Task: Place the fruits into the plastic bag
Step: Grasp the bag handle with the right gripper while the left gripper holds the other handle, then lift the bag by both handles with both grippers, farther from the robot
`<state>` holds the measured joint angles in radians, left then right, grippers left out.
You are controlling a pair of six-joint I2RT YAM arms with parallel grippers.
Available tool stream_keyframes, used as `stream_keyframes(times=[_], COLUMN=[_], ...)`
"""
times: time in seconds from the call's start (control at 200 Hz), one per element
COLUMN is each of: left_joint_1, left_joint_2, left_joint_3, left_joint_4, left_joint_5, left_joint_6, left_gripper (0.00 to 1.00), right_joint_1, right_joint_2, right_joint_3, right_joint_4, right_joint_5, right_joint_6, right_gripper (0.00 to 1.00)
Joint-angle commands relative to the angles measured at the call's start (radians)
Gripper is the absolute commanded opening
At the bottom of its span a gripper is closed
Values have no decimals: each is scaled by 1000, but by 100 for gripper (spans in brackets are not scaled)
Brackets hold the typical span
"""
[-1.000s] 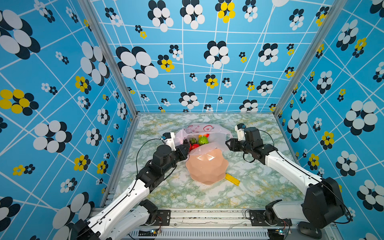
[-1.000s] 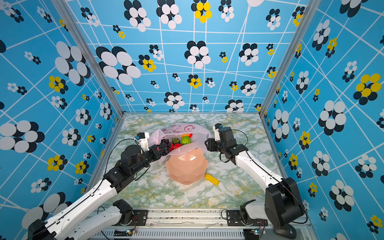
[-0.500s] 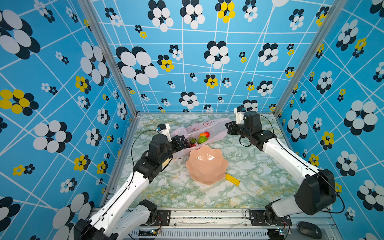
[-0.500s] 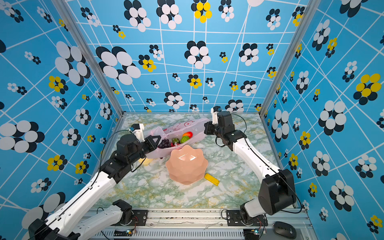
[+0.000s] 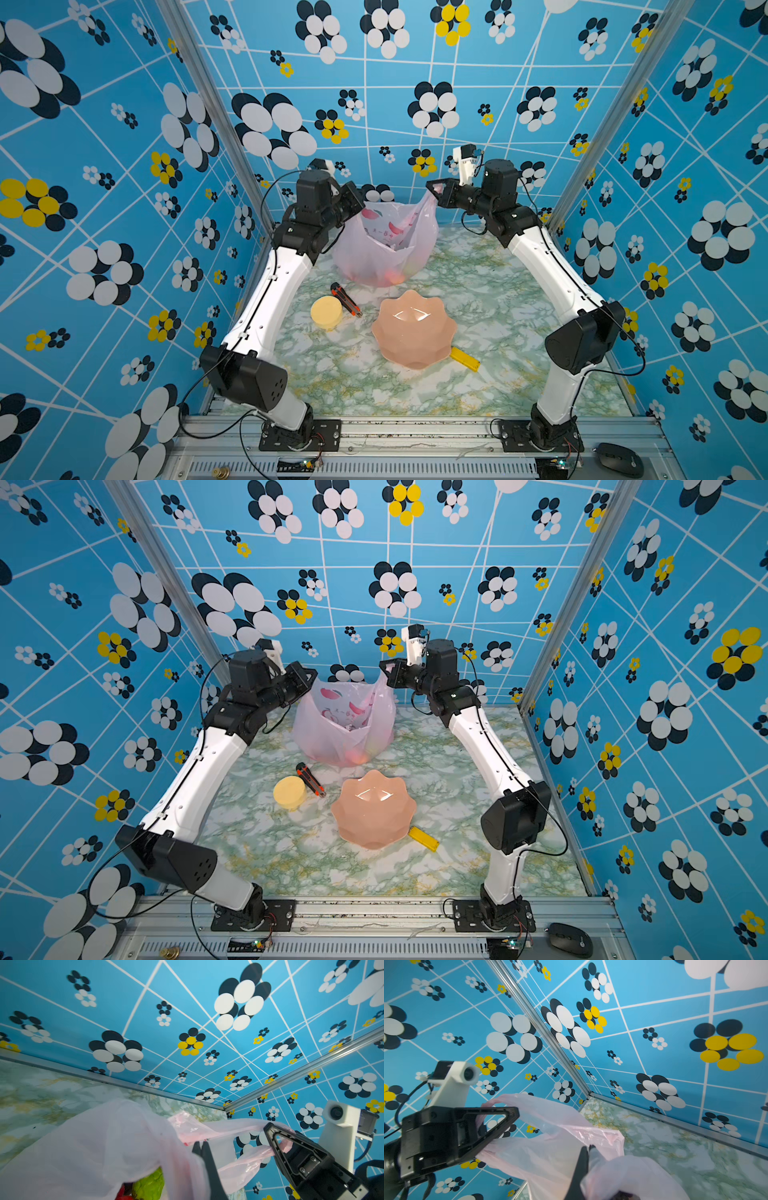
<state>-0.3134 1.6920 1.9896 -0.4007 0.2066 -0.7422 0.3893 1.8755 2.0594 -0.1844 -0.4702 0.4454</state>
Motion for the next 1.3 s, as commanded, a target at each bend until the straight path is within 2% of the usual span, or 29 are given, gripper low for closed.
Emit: stream_keyframes(times=[0.0, 0.125, 0.19, 0.265, 0.37, 0.56, 0.715, 0.85, 1.09, 1.18, 1.295], left_joint_1=[-72, -107, -111, -123, -139, -139, -128, -112, -74, -72, -73], left_joint_2=[128, 281, 330, 351, 344, 333, 282, 215, 182, 168, 197], left_joint_3=[256, 512, 593, 636, 635, 592, 519, 359, 296, 275, 314], left_joint_4=[-114, -161, -152, -139, -139, -155, -171, -75, -66, -43, -61], left_joint_5=[-6, 7, 25, 20, -11, -22, -96, -92, -112, -125, -90], left_joint_6=[55, 21, -13, -15, 24, 54, 88, 64, 40, 43, 36], left_gripper=[0, 0, 0, 0, 0, 0, 0, 0, 0, 0, 0], right_joint_1=[-3, -11, -33, -71, -119, -161, -197, -254, -327, -331, -330], right_joint_2=[-23, -42, -34, -27, -38, -48, -117, -159, -202, -193, -147], right_joint_3=[47, 90, 142, 187, 199, 190, 35, -93, -171, -167, -163], right_joint_4=[78, 62, 14, 6, 51, 38, 62, 149, 174, 178, 258], right_joint_5=[-65, -30, -11, -11, -13, -4, 82, 69, 80, 59, -70], right_joint_6=[13, -31, -51, -8, 46, 57, 65, 149, 173, 191, 290], right_gripper=[0, 0, 0, 0, 0, 0, 0, 0, 0, 0, 0])
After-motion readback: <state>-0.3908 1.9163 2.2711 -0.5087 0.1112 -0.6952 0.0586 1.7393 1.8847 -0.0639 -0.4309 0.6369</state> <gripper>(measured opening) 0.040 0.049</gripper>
